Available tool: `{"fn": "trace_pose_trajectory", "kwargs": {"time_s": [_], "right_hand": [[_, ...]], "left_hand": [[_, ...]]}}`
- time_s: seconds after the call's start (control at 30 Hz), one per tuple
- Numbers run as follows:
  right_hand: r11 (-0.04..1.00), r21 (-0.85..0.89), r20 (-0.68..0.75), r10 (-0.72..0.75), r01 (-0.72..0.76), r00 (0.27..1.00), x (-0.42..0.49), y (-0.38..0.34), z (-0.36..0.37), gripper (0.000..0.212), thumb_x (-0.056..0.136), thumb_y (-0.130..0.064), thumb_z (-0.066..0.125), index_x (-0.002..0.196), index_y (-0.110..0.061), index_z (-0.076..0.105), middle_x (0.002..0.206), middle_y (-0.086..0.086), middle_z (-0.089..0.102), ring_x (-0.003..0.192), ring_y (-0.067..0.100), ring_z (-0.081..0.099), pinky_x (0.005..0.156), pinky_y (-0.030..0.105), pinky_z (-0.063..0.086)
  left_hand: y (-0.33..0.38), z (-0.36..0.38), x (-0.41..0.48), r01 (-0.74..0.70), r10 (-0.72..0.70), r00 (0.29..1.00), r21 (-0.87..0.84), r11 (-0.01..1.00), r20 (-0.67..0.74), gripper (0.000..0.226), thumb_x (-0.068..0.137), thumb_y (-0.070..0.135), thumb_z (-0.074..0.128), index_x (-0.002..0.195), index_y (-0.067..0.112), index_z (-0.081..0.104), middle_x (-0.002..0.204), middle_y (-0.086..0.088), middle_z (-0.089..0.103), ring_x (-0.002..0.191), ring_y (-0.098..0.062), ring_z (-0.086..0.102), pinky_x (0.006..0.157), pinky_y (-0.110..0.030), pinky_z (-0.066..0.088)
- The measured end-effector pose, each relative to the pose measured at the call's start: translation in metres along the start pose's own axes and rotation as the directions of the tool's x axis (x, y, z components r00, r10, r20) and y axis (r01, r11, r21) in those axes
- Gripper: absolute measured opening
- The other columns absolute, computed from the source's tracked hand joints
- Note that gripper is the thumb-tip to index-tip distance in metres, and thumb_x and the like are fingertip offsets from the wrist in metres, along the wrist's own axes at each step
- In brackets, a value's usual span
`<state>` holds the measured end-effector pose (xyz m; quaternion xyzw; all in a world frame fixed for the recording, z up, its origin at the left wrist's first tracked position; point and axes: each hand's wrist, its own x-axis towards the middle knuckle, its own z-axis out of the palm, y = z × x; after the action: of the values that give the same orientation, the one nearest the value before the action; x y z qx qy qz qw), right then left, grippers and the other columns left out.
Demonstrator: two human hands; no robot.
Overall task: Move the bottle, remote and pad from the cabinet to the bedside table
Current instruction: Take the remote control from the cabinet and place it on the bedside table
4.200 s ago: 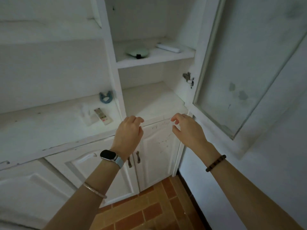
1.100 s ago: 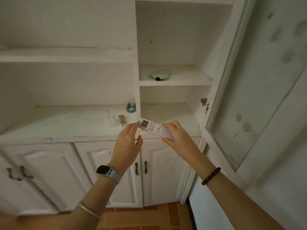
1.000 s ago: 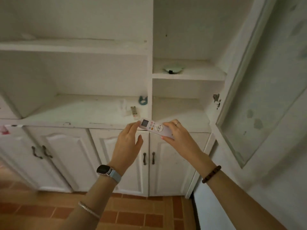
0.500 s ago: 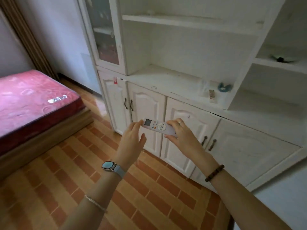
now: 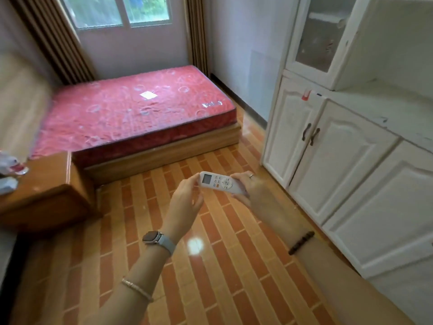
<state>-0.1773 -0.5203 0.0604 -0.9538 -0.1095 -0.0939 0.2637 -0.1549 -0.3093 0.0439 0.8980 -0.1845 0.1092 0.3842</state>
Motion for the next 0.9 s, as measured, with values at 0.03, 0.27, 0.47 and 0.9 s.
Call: {"fn": "trace_pose_trajectory", "kwargs": {"time_s": [0.03,0.27,0.47,0.9], "right_hand": [[1.000,0.017,0.019,-0.025,0.024,1.000,0.011,-0.018,0.013,0.049,0.083,-0.020,0.072,0.128,-0.013,0.053,0.118,0.003,0.057,0.105,0.017,0.056,0.087,0.021,0.043],[0.960,0.139,0.162,-0.264,0.243,0.951,0.083,-0.121,0.099,0.051,0.082,-0.013,0.073,0.129,-0.010,0.053,0.120,0.004,0.055,0.108,0.016,0.055,0.090,0.020,0.046],[0.880,0.250,0.279,-0.464,0.403,0.841,0.140,-0.174,0.166,0.049,0.087,-0.020,0.069,0.131,-0.019,0.049,0.123,-0.004,0.052,0.109,0.009,0.053,0.090,0.022,0.052],[0.719,0.417,0.345,-0.691,0.556,0.636,0.336,-0.209,0.252,0.048,0.088,-0.024,0.067,0.132,-0.017,0.049,0.121,-0.002,0.051,0.106,0.012,0.052,0.090,0.026,0.049]], "left_hand": [[-0.017,-0.018,-0.005,0.018,-0.018,1.000,0.019,1.000,-0.018,0.049,0.088,0.007,0.060,0.134,0.014,0.045,0.115,0.001,0.057,0.099,-0.005,0.054,0.092,-0.021,0.045],[-0.112,-0.123,-0.043,0.198,-0.177,0.970,0.118,0.973,-0.165,0.058,0.082,0.007,0.068,0.135,0.011,0.046,0.113,-0.002,0.059,0.104,-0.009,0.055,0.092,-0.019,0.044],[-0.174,-0.176,-0.065,0.374,-0.323,0.900,0.139,0.917,-0.293,0.053,0.080,0.009,0.071,0.129,0.015,0.052,0.109,0.000,0.062,0.098,-0.008,0.056,0.089,-0.021,0.046],[-0.274,-0.211,0.031,0.614,-0.489,0.704,0.096,0.783,-0.515,0.052,0.085,0.017,0.068,0.133,0.018,0.048,0.112,0.004,0.056,0.104,-0.006,0.053,0.089,-0.018,0.042]]}}
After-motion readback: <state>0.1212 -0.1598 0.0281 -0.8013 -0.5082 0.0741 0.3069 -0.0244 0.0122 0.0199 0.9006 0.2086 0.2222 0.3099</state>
